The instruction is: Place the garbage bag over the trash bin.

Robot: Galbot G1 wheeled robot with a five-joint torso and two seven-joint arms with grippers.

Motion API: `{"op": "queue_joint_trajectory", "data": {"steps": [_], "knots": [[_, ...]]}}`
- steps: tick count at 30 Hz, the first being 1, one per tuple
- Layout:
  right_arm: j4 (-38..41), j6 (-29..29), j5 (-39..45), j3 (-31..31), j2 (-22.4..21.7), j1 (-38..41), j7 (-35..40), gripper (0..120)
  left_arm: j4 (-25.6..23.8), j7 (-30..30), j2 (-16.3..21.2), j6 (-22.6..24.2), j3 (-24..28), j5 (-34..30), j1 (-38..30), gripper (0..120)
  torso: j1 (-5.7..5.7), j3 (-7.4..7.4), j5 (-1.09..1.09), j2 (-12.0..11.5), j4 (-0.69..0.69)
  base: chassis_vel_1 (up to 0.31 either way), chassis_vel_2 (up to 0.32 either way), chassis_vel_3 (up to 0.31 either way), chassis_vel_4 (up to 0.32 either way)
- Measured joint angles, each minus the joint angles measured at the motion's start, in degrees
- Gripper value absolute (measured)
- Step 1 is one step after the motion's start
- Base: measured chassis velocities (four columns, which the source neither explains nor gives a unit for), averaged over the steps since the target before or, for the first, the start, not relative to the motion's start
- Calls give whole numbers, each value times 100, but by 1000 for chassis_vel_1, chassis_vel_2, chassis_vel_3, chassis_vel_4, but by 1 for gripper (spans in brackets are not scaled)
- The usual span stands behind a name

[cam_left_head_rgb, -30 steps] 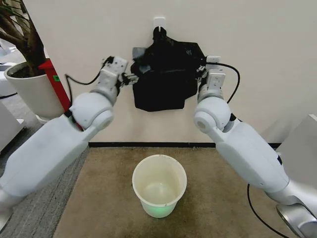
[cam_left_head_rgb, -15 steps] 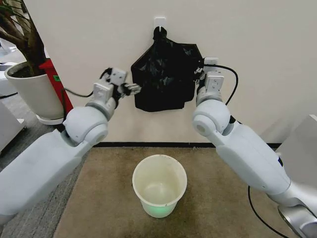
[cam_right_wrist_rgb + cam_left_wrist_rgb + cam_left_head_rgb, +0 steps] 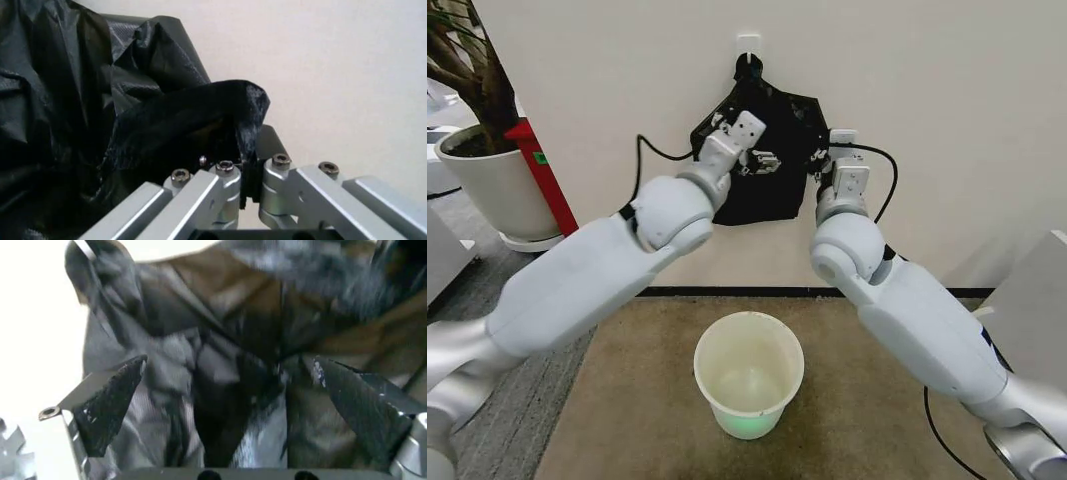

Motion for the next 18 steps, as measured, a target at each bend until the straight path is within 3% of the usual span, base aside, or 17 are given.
{"op": "queue_joint_trajectory", "data": {"steps": [3, 7, 14, 18], "knots": [[50, 0, -15, 10, 0, -104, -20, 0, 314, -23, -239, 228, 234, 47, -208, 98, 0, 0, 0, 0, 0, 0, 0, 0, 0], [73, 0, -21, 56, -5, -151, -29, 0, 379, -30, -286, 476, 304, 63, -245, 98, 0, 0, -1, 0, 1, 0, 0, 0, 0], [86, 1, -20, 149, -49, -168, -39, 0, 368, -44, -253, 720, 334, 163, -229, 97, 0, 0, -1, 0, 1, 0, 0, 0, 0], [87, 2, -18, 399, -211, -208, -130, 0, 294, -189, -45, 856, 195, 257, -115, 97, 0, 0, -1, 0, 2, 0, 0, 0, 0]]}}
